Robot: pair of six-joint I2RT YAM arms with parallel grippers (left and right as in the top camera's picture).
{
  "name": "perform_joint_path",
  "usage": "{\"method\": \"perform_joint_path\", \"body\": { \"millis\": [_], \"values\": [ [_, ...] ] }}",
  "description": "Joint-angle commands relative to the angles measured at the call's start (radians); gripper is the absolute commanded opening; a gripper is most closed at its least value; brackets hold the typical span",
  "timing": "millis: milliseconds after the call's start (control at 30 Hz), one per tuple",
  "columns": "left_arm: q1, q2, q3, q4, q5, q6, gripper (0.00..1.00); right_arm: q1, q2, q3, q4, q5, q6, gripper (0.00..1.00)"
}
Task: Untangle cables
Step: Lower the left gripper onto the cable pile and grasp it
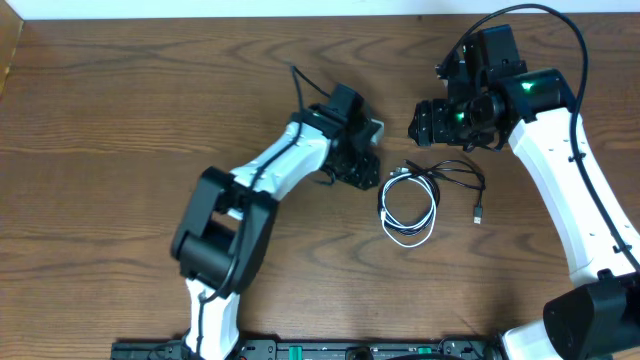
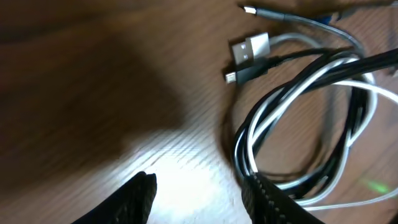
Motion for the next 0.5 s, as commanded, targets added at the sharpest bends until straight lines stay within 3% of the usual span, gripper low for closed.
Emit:
{"method": "perform_joint_path", "body": {
  "millis": [0, 300, 367, 467],
  "values": [
    [-0.029, 0.037, -0.011, 0.038, 0.072, 0.036, 0.49, -0.006, -0.012, 0.005, -0.004, 0.018, -0.003, 0.74],
    [-0.078, 0.053, -0.011, 0.114, 0.087, 0.036, 0.49, -0.006, -0.012, 0.005, -0.003, 0.019, -0.003, 0.76],
    [-0.085, 0.067, -0.011, 0.114, 0.043, 0.035, 0.43, -0.006, -0.012, 0.005, -0.003, 0.025, -0.003, 0.77],
    [-0.087, 0.09, -0.011, 0.114, -0.002, 0.031, 0.25, -0.007, -0.012, 0.005, -0.003, 0.025, -0.002, 0.75]
  ]
}}
